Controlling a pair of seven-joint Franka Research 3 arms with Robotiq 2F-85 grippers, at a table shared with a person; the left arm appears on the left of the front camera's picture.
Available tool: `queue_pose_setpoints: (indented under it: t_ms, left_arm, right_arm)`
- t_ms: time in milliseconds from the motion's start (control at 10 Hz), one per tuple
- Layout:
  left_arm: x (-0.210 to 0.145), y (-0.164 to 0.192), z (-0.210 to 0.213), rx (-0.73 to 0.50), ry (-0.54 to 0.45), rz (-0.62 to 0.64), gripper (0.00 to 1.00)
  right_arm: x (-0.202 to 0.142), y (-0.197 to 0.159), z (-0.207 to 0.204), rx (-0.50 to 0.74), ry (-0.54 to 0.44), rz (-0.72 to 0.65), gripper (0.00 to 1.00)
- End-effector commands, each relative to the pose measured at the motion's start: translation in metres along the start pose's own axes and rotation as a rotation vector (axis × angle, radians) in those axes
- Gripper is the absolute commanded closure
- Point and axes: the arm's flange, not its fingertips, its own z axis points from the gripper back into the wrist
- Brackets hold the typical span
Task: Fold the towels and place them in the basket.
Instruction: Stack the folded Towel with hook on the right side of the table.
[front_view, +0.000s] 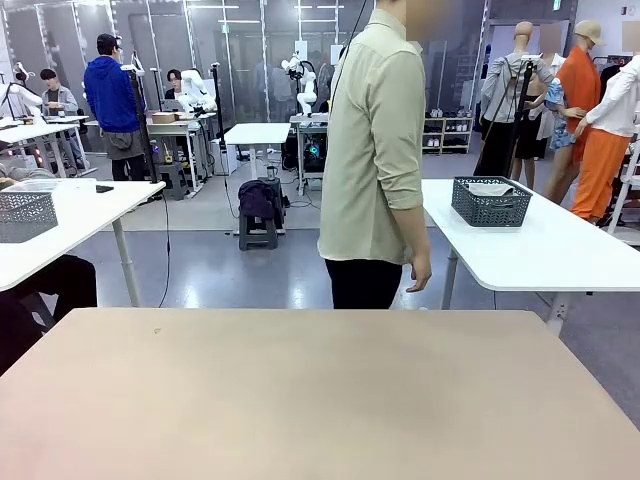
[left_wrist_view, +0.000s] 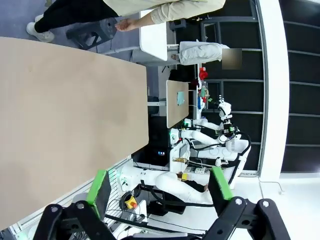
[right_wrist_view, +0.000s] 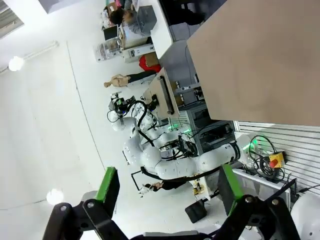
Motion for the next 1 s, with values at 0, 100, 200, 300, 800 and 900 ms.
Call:
queue_pose_setpoints:
  t_ms: [0, 100, 200, 300, 800, 900]
  left_arm:
    - [-0.001, -0.006, -0.016, -0.038, -0.006, 0.026, 0.0]
    - [-0.002, -0.009, -0.022, -0.028, 0.002, 0.023, 0.0]
    - [0.002, -0.002, -0.007, -0.005, 0.013, 0.003, 0.0]
    - [0.002, -0.002, -0.007, -0.005, 0.013, 0.003, 0.0]
    - [0.002, -0.002, -0.007, -0.005, 0.013, 0.003, 0.0]
    - [0.002, -0.002, -0.007, -0.005, 0.013, 0.003, 0.0]
  right_arm:
    - [-0.002, -0.003, -0.005, 0.024, 0.033, 0.074, 0.0]
    - [0.002, -0.002, -0.008, -0.02, 0.044, 0.056, 0.0]
    - [0.0, 0.0, -0.002, 0.006, 0.012, 0.027, 0.0]
    - [0.0, 0.0, -0.002, 0.006, 0.012, 0.027, 0.0]
    - [0.0, 0.0, -0.002, 0.006, 0.012, 0.027, 0.0]
    - [0.0, 0.0, -0.002, 0.006, 0.012, 0.027, 0.0]
